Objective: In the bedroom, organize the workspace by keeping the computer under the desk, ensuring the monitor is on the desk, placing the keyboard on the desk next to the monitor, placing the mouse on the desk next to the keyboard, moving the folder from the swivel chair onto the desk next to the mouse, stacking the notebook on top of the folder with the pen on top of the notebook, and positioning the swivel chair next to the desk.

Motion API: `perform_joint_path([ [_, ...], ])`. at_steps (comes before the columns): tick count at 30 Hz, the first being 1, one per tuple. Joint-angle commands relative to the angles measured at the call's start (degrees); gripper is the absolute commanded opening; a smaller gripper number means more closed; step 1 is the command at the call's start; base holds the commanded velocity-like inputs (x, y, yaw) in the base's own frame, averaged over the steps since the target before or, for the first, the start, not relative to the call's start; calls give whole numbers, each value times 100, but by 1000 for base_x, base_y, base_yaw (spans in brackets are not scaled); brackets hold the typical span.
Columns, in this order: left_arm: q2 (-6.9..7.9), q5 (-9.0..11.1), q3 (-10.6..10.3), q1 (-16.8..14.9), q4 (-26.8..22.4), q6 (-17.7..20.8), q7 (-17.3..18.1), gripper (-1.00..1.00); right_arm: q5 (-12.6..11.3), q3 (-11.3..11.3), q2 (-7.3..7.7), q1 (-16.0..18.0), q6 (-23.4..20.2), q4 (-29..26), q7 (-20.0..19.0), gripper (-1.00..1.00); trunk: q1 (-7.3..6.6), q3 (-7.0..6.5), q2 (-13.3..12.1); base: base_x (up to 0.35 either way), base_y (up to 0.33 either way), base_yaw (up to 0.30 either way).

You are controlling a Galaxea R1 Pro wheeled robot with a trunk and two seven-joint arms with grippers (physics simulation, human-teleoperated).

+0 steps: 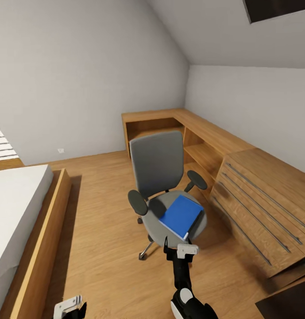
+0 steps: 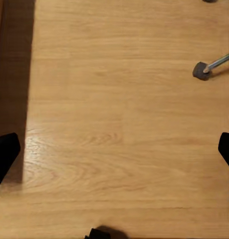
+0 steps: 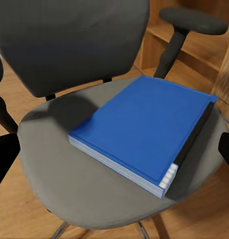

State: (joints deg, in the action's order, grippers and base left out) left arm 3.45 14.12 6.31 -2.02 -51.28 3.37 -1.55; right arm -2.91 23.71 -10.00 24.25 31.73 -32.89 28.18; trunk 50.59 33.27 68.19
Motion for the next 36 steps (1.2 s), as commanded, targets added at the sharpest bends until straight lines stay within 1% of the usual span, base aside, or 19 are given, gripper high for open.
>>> perform_joint_path([
  [1, 46, 90, -2, 26, -254, 42, -15, 100, -29, 24, 0, 8, 56, 16, 29, 100, 0, 6, 3, 0, 0, 11],
  [2, 85, 132, 2, 69, -481, 52, -15, 100, -29, 23, 0, 8, 78, 22, 29, 100, 0, 6, 3, 0, 0, 9],
  [3, 149, 256, 23, 221, -899, 80, -14, 100, -30, 22, 0, 9, 118, 27, 29, 100, 0, 6, 3, 0, 0, 6],
  [4, 173, 334, 40, 313, -1084, 99, -14, 100, -29, 21, 0, 9, 137, 20, 29, 100, 0, 6, 3, 0, 0, 4],
  [5, 208, 492, 87, 510, -1416, 142, -13, 100, -25, 22, 0, 9, 170, 7, 31, 100, 0, 7, 3, 0, 0, 3],
  [7, 237, 661, 184, 744, -1834, 235, -16, 100, -26, 16, 0, 10, 204, -17, 33, 100, 0, 7, 3, 0, 0, 2],
  [11, 253, 778, 285, 928, -2251, 472, -19, 100, -33, 4, 0, 21, 204, -132, 42, 100, 0, 7, 3, 0, 0, 0],
  [12, 256, 796, 303, 961, -2327, 556, -23, 100, -38, -5, 0, 61, 179, -208, 52, 100, 0, 7, 3, 0, 0, 0],
  [13, 259, 816, 322, 995, -2401, 646, -29, 100, -54, -56, 0, 219, 47, -380, 72, 100, 0, 7, 3, 0, 0, 0],
  [14, 258, 818, 325, 1000, -2408, 661, -31, 100, -57, -86, 0, 263, -20, -435, 74, 100, 0, 7, 3, 6, 0, 0],
  [16, 255, 820, 330, 1009, -2411, 689, -35, 100, -66, -257, 0, 415, -373, -631, 77, 100, 0, 7, 3, 75, 0, 0],
  [17, 254, 802, 332, 1013, -2409, 699, -36, 100, -70, -455, 0, 559, -757, -757, 75, 100, 0, 7, 3, 175, 0, 0],
  [19, 254, 774, 333, 1015, -2407, 706, -37, 100, -73, -701, 0, 735, -1240, -862, 71, 100, 0, 7, 3, 216, 0, 0],
  [20, 253, 739, 334, 1016, -2403, 709, -38, 100, -76, -1008, 0, 963, -1943, -942, 64, 100, 0, 7, 3, 261, 0, 0],
  [22, 251, 715, 333, 1017, -2392, 707, -40, 100, -80, -1268, 0, 1160, -2613, -994, 54, 100, 0, 7, 3, 278, 0, 0],
  [24, 225, 635, 309, 1019, -2263, 695, -45, 100, -90, -1590, 0, 1409, -3648, -1058, 45, 100, 0, 7, 3, 298, 0, 0],
  [25, 219, 589, 298, 1019, -2196, 691, -46, 100, -92, -1645, 0, 1453, -3838, -1064, 42, 100, 0, 7, 3, 306, 0, 0],
  [28, 213, 515, 289, 1019, -2122, 681, -44, 100, -94, -1693, 0, 1499, -4035, -1062, 42, 100, 0, 7, 3, 312, 0, 0],
  [36, 207, 468, 283, 1019, -2070, 669, -34, 100, -95, -1697, 0, 1498, -4165, -1077, 37, 100, 0, 7, 3, 318, 0, 0],
])
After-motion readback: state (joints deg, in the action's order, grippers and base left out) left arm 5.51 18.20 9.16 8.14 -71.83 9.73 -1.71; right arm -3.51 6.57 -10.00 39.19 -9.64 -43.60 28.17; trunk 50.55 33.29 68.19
